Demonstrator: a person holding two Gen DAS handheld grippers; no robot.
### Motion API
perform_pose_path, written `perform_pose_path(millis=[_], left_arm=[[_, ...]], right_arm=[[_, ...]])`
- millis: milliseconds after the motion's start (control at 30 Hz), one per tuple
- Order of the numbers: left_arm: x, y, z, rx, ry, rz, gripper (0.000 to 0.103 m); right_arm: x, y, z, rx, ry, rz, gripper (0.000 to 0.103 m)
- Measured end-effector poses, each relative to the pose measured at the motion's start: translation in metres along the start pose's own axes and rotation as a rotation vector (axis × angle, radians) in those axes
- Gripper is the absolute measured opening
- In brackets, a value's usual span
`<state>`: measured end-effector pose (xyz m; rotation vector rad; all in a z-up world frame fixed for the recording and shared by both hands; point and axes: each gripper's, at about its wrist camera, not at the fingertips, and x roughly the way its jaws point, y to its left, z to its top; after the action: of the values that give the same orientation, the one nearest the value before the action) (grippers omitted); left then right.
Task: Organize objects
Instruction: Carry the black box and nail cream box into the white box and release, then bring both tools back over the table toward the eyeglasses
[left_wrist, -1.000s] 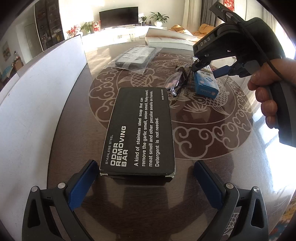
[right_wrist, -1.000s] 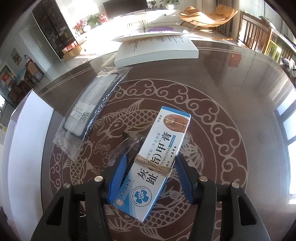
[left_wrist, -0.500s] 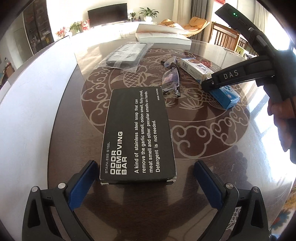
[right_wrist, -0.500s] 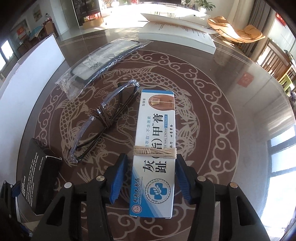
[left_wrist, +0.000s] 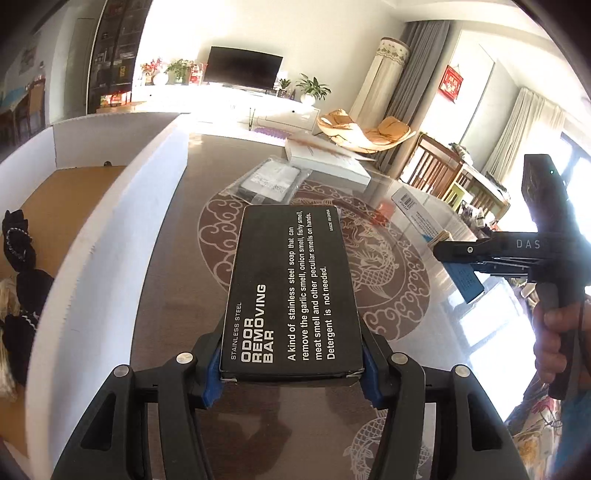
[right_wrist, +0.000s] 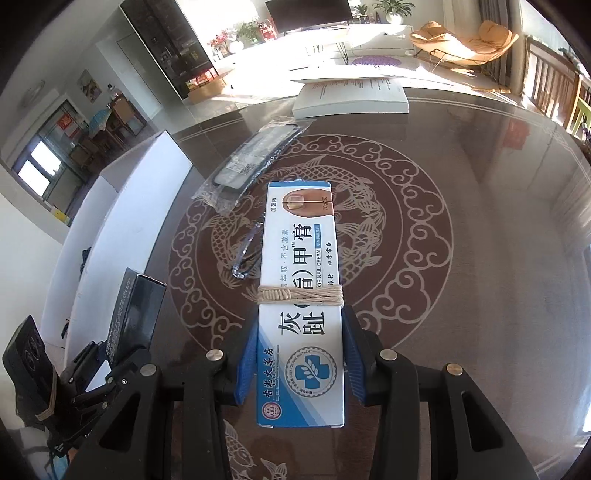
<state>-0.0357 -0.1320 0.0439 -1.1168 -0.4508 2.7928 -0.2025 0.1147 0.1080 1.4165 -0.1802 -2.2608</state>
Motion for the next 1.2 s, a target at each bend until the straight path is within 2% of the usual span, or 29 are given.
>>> perform_pose_path(millis=[67, 133, 200, 300, 400, 467, 533, 567, 600, 667, 700, 767, 833, 933, 967, 1000, 1100, 1133, 1200], left_arm=[[-0.031, 0.015, 0.013, -0.043, -0.053, -0.013, 0.058], [-0.061, 0.036, 0.025, -0.073, -0.104, 0.014, 0.058], [-0.085, 0.062, 0.036, -0.094, -0.138, 0.081, 0.058], [-0.109, 0.111, 0.044, -0.138, -0.151, 0.23, 0.058], [-0.11, 0.158, 0.044, -0.18, -0.065, 0.374, 0.058], [-0.1, 0.183, 0.04, -0.203, 0.019, 0.487, 0.062], [-0.099, 0.199, 0.032, -0.236, 0.056, 0.563, 0.087], [-0.102, 0.203, 0.026, -0.255, 0.048, 0.577, 0.089], [-0.107, 0.204, 0.021, -0.27, 0.026, 0.571, 0.09], [-0.115, 0.199, 0.013, -0.283, -0.015, 0.541, 0.09], [-0.116, 0.192, 0.011, -0.278, -0.029, 0.527, 0.09], [-0.116, 0.171, 0.009, -0.247, -0.052, 0.486, 0.09], [-0.113, 0.138, 0.009, -0.202, -0.074, 0.41, 0.09], [-0.106, 0.078, 0.013, -0.111, -0.1, 0.242, 0.092], [-0.103, 0.057, 0.013, -0.082, -0.099, 0.185, 0.095], [-0.098, 0.038, 0.01, -0.056, -0.087, 0.13, 0.103], [-0.066, -0.013, -0.002, -0.005, 0.008, -0.045, 0.103], [-0.052, -0.026, -0.009, 0.001, 0.061, -0.076, 0.103], [-0.025, -0.048, -0.027, 0.019, 0.139, -0.088, 0.103]], right_arm=[[-0.008, 0.03, 0.007, -0.006, -0.035, 0.08, 0.042], [-0.009, 0.07, 0.013, -0.031, -0.061, 0.165, 0.042], [-0.002, 0.118, 0.017, -0.068, -0.065, 0.256, 0.042], [0.017, 0.196, 0.011, -0.143, -0.031, 0.379, 0.042], [0.045, 0.265, -0.01, -0.235, 0.025, 0.429, 0.042], [0.067, 0.297, -0.026, -0.289, 0.08, 0.437, 0.049], [0.078, 0.311, -0.041, -0.315, 0.097, 0.427, 0.064], [0.077, 0.31, -0.046, -0.324, 0.074, 0.423, 0.067], [0.073, 0.306, -0.05, -0.342, 0.042, 0.405, 0.069], [0.06, 0.288, -0.057, -0.393, -0.051, 0.314, 0.078], [0.052, 0.275, -0.061, -0.421, -0.105, 0.255, 0.082], [0.04, 0.239, -0.07, -0.459, -0.202, 0.114, 0.098], [0.036, 0.195, -0.082, -0.464, -0.244, -0.031, 0.1], [0.041, 0.12, -0.095, -0.425, -0.199, -0.219, 0.1], [0.043, 0.098, -0.101, -0.406, -0.174, -0.269, 0.1], [0.04, 0.073, -0.103, -0.383, -0.154, -0.316, 0.1], [0.028, 0.017, -0.119, -0.311, -0.133, -0.396, 0.1], [0.02, 0.004, -0.126, -0.288, -0.133, -0.41, 0.1], [0.008, -0.015, -0.135, -0.243, -0.133, -0.428, 0.1]])
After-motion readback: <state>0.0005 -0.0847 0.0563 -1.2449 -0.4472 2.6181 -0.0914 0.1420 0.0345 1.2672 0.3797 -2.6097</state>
